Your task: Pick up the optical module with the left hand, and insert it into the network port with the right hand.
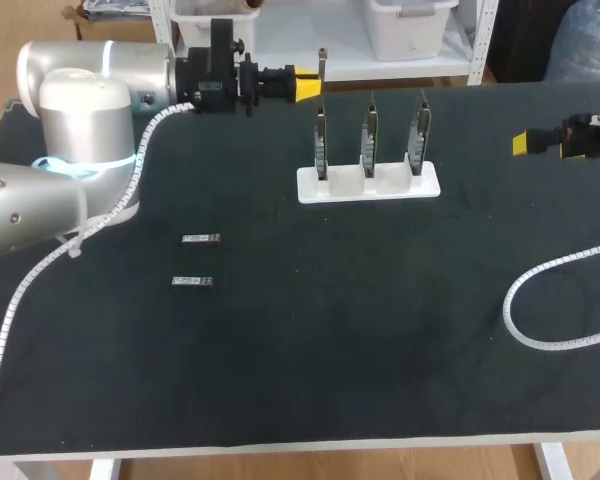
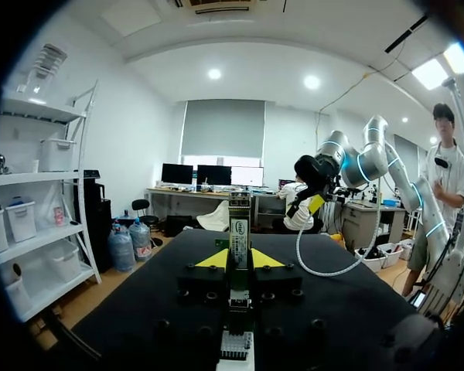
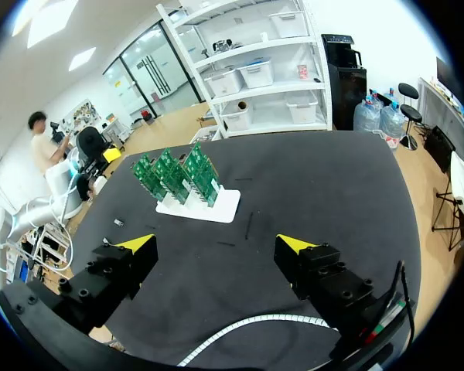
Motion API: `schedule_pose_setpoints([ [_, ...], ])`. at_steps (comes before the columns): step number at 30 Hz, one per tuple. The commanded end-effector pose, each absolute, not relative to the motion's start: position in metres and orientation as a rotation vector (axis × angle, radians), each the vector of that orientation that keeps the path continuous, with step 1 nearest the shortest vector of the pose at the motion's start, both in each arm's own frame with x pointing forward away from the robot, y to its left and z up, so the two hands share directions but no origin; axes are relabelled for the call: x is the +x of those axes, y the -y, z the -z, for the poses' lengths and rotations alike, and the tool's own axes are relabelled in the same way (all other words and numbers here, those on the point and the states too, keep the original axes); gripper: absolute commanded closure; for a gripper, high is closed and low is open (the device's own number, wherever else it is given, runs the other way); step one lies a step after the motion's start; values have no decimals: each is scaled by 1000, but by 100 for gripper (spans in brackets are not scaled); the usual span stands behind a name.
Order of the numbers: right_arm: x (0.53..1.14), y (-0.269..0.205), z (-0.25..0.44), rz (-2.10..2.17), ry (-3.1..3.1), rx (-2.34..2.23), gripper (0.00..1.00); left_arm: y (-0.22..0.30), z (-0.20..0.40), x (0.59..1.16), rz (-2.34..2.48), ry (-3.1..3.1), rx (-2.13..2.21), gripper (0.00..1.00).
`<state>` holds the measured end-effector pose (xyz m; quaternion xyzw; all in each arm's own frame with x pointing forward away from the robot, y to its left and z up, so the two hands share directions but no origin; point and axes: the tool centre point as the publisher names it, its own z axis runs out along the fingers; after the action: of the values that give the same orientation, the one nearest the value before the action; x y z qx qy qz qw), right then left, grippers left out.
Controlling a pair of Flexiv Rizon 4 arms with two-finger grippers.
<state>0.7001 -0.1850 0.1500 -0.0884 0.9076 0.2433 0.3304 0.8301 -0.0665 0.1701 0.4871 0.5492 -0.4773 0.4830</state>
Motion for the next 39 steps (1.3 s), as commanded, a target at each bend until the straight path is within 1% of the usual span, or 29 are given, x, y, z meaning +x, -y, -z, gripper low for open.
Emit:
schedule_pose_setpoints([
  [1, 700, 185, -150, -636, -2373, -231, 0, 67, -171, 830, 1162, -1335, 1199, 100],
  [12, 700, 185, -150, -636, -2373, -231, 0, 67, -171, 830, 1162, -1335, 1199, 100],
  [14, 705, 183, -155, -698, -2348, -297, 0, 67, -171, 830, 1162, -1335, 1199, 100],
  [17, 724, 181, -165, -782, -2331, -412, 0, 67, -171, 830, 1162, -1335, 1199, 100],
  [23, 767, 179, -209, -1001, -2218, -710, 0, 67, -171, 830, 1162, -1335, 1199, 100],
  [31, 794, 148, -243, -1355, -2061, -1121, 0, 67, -171, 830, 1162, -1335, 1199, 100],
  [39, 803, 106, -234, -1669, -1967, -1272, 0, 67, -171, 830, 1162, -1335, 1199, 100],
])
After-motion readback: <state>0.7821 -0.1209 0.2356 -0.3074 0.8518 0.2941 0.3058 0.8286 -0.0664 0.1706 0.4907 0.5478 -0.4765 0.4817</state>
